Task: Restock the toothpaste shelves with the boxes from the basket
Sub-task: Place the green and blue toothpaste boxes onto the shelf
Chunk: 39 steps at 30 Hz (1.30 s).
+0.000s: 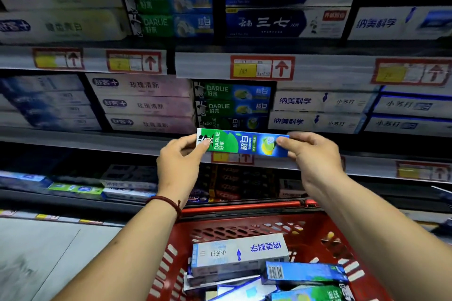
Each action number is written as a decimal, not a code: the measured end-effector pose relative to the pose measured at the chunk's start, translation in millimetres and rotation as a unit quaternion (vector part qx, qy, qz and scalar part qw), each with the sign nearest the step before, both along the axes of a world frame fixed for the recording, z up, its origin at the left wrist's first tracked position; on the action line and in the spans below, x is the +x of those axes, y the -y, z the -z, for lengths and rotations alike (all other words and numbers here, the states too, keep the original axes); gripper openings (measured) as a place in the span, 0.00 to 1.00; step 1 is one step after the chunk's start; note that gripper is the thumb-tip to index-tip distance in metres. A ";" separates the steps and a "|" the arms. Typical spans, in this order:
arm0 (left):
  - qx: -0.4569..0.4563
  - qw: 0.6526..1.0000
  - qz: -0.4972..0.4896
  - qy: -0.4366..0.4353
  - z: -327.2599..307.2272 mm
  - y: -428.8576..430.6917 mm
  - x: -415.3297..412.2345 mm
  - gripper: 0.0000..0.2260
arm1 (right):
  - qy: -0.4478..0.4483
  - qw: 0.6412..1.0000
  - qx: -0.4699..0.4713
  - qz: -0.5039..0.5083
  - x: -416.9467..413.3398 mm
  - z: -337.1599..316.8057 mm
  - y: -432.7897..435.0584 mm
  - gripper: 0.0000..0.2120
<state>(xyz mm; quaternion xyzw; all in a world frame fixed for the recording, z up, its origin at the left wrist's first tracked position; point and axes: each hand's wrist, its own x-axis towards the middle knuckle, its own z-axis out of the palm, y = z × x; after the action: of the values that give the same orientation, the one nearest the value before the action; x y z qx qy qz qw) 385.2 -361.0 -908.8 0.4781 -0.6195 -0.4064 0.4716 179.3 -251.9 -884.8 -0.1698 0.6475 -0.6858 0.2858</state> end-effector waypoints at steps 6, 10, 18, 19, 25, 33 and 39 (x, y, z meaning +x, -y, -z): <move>0.044 0.997 0.055 0.011 5.4 22.5 5.1 0.22 | -0.027 1.000 -0.003 -0.010 -5.2 14.4 33.7 0.14; 0.076 0.992 0.099 0.003 11.8 30.7 3.5 0.23 | -0.019 1.000 -0.007 -0.017 -4.8 20.0 49.5 0.21; 0.080 0.986 0.090 0.117 20.7 48.6 -4.4 0.24 | -0.026 0.999 0.012 -0.046 -3.1 30.3 58.5 0.18; 0.087 0.985 0.092 0.114 22.1 49.8 -3.8 0.25 | -0.043 0.998 0.021 -0.049 -3.6 30.3 58.9 0.15; 0.114 0.982 0.113 0.095 21.4 49.9 -2.5 0.30 | -0.105 0.992 0.041 -0.064 1.5 28.5 57.8 0.16; 0.080 0.986 0.079 0.125 10.7 42.4 1.2 0.19 | -0.216 0.970 0.081 -0.083 2.9 20.4 46.0 0.22; 0.017 0.975 0.116 0.189 -12.7 6.7 11.0 0.27 | -0.345 0.915 0.142 -0.150 15.5 1.8 14.3 0.31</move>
<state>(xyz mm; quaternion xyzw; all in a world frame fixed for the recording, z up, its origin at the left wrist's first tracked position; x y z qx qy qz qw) 396.1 -367.7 -896.1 0.4790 -0.7419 -0.3713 0.2868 194.8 -266.2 -886.6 -0.4489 0.7634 -0.4341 0.1652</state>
